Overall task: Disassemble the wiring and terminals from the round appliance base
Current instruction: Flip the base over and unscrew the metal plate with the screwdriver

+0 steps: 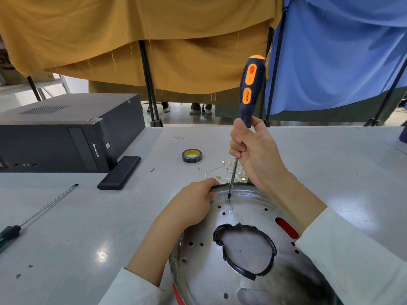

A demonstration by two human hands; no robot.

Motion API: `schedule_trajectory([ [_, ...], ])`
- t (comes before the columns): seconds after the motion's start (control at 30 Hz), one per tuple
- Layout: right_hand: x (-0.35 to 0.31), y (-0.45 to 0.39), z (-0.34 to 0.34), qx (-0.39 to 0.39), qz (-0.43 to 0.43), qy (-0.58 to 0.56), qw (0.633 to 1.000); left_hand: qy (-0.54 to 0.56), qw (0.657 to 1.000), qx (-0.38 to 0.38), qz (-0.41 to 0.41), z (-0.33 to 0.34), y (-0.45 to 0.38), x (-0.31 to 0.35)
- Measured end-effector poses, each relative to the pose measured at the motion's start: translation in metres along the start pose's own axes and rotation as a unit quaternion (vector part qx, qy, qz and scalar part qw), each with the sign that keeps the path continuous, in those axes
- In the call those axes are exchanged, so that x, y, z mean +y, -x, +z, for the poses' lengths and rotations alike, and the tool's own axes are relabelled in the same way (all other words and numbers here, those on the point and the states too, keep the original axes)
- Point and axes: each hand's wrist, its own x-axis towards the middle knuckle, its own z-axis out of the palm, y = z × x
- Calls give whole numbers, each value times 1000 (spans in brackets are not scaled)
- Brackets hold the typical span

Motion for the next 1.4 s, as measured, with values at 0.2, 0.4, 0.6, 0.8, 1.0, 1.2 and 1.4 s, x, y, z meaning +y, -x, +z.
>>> schedule_trajectory([
  [0.2,1,1,0,-4,-3,-6,1000,1,1000,-1,0,0,0,0],
  [0.4,2,2,2,-20,-11,36,999,-1,1000,1,8,0,0,0],
  [0.6,4,3,-1,-28,-27,67,997,61,997,9,39,-2,4,3],
  [0.8,6,2,-4,-38,-17,22,999,33,996,15,78,-2,2,7],
  [1.0,2,1,0,-27,-20,3,999,-54,997,-28,52,-6,0,14],
  [1.2,-8,3,10,-39,-26,-7,999,-66,996,-47,39,-15,3,21],
  [1.4,-19,9,6,-16,-23,5,1000,-107,993,-38,44,-18,3,26],
])
